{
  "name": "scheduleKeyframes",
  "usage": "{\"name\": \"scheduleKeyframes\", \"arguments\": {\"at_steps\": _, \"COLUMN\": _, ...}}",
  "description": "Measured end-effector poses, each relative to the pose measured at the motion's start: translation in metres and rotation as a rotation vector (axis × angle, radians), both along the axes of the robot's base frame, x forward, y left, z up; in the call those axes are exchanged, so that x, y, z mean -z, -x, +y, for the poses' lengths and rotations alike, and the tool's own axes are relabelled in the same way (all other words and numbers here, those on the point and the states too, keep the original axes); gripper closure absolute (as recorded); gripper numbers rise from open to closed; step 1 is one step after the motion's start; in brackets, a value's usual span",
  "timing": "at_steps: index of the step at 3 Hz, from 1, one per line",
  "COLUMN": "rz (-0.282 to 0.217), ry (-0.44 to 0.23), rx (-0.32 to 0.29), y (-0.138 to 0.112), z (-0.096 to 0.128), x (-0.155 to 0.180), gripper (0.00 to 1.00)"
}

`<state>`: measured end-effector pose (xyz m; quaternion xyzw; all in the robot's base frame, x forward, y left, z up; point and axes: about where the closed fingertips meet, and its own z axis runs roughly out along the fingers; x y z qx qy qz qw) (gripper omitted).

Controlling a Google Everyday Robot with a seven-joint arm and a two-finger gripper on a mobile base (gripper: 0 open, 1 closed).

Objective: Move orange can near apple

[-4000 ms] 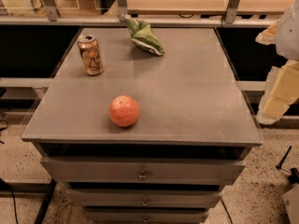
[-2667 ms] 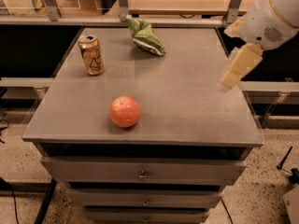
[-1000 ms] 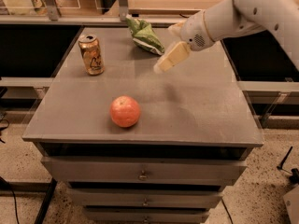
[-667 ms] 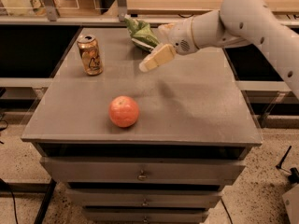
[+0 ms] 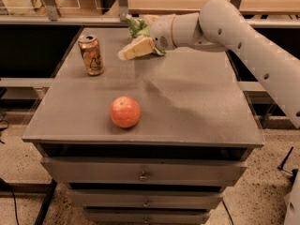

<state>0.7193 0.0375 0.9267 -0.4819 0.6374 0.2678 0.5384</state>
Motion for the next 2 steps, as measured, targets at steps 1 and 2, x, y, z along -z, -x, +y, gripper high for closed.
{"name": "scheduleKeyframes", "arguments": {"at_steps": 1, "rz": -0.002, "ry": -0.014, "rx": -0.029, "y": -0.009, "z": 0.022, "x": -0.006, "gripper": 0.00}}
{"name": "scheduleKeyframes", "arguments": {"at_steps": 2, "rz": 0.022, "ry": -0.007, "rx": -0.095, "y": -0.006, "z": 0.046, "x": -0.004, "gripper": 0.00}}
